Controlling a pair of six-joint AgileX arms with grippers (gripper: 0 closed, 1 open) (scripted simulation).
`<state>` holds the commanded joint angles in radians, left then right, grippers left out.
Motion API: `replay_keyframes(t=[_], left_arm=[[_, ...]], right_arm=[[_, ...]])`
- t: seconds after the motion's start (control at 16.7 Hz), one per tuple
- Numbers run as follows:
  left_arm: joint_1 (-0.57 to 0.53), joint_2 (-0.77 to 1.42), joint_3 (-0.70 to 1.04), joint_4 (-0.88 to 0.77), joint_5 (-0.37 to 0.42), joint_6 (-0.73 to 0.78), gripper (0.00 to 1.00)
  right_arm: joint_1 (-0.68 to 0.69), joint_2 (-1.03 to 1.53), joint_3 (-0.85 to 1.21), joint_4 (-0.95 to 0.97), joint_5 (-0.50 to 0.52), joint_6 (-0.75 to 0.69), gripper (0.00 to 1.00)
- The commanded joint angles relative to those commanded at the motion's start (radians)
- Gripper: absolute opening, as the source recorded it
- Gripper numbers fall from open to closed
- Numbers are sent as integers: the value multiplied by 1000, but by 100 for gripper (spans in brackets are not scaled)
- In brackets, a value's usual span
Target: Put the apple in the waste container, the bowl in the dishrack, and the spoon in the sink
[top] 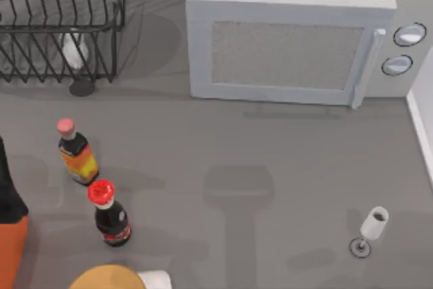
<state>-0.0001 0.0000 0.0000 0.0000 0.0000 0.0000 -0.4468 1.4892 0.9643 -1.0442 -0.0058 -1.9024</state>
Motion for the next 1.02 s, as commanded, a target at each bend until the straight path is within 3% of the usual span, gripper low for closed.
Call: replay_keyframes(t=[0.36,1.02], left_arm=[[0,0,0,0,0,0,100],[0,0,0,0,0,0,100]], right_arm=[[3,12,-20,32,0,4,100],[6,195,-223,418,0,9,100]])
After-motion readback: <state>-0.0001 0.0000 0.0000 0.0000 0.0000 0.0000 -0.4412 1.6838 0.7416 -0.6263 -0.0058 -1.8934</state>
